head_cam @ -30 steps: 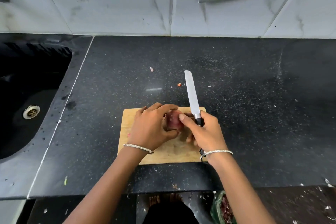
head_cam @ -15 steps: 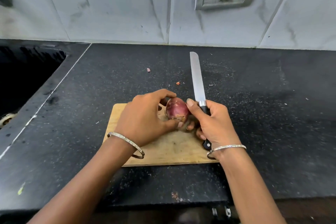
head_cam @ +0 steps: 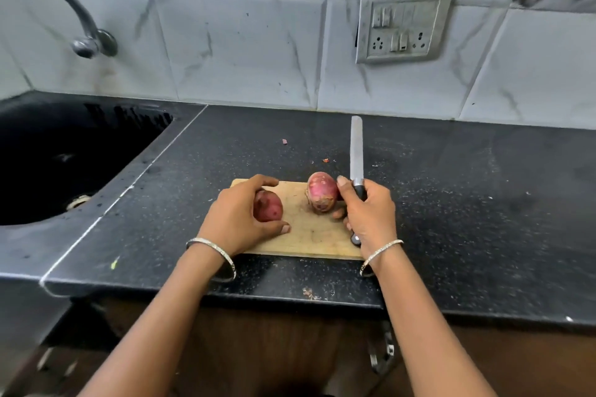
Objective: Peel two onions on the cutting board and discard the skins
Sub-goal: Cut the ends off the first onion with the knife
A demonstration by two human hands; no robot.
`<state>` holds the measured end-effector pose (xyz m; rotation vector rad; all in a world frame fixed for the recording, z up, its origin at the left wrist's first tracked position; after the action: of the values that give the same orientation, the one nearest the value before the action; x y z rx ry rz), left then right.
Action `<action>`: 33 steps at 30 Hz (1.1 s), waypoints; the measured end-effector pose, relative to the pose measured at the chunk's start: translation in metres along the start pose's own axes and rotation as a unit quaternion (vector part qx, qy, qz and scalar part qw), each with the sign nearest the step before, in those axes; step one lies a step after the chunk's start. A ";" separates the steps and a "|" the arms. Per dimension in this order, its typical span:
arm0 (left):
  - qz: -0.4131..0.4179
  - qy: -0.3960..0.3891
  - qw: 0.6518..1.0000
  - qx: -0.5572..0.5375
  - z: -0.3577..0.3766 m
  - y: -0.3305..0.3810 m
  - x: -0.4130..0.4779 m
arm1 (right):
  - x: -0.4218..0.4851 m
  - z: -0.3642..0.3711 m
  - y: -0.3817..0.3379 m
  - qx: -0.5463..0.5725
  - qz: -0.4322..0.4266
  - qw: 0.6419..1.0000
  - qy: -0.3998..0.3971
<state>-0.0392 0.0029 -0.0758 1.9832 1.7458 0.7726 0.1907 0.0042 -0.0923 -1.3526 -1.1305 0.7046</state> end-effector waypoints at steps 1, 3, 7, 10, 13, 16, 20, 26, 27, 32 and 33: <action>-0.008 0.021 1.000 -0.013 -0.002 -0.005 -0.002 | -0.002 -0.002 -0.001 -0.016 -0.013 1.000 0.006; -0.029 0.058 0.997 -0.039 -0.009 -0.014 -0.001 | -0.004 -0.004 -0.003 -0.034 -0.034 0.999 0.015; -0.067 0.103 0.988 -0.088 -0.023 -0.035 0.010 | -0.006 -0.004 -0.004 -0.041 -0.047 0.998 0.018; -0.053 0.088 0.991 -0.089 -0.024 -0.041 0.022 | -0.007 -0.005 -0.004 -0.051 -0.050 0.997 0.021; -0.044 0.066 0.994 -0.079 -0.023 -0.040 0.024 | -0.009 -0.006 -0.006 -0.044 -0.050 0.997 0.023; 0.022 0.163 0.986 -0.026 -0.025 -0.019 0.007 | -0.008 -0.004 -0.004 -0.038 -0.048 0.998 0.021; 0.169 0.179 0.968 -0.051 -0.002 0.048 -0.021 | -0.004 -0.005 -0.003 -0.051 -0.056 0.997 0.025; 0.101 0.045 0.983 -0.145 0.049 0.063 0.009 | -0.008 -0.008 -0.002 -0.043 -0.047 0.998 0.028; 0.097 0.050 0.979 -0.172 0.050 0.059 0.011 | -0.010 -0.008 -0.004 -0.014 -0.037 0.999 0.017; 0.089 0.039 0.964 -0.249 0.046 0.045 0.013 | -0.022 -0.027 -0.013 -0.027 -0.062 0.998 0.020; 0.092 0.032 0.963 -0.250 0.044 0.044 0.013 | -0.026 -0.031 -0.016 -0.044 -0.076 0.996 0.010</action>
<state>0.0234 0.0120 -0.0814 1.7925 1.2419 1.2141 0.2063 -0.0341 -0.0781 -1.3289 -1.2466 0.5341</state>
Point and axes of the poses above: each hand's wrist, its own x-axis towards the middle knuckle, its own z-axis out of the palm, y = z × x, the point moved 6 cm from there along x, towards the middle knuckle, and after that the axes turned 6 degrees about -z, right-handed, at the moved point
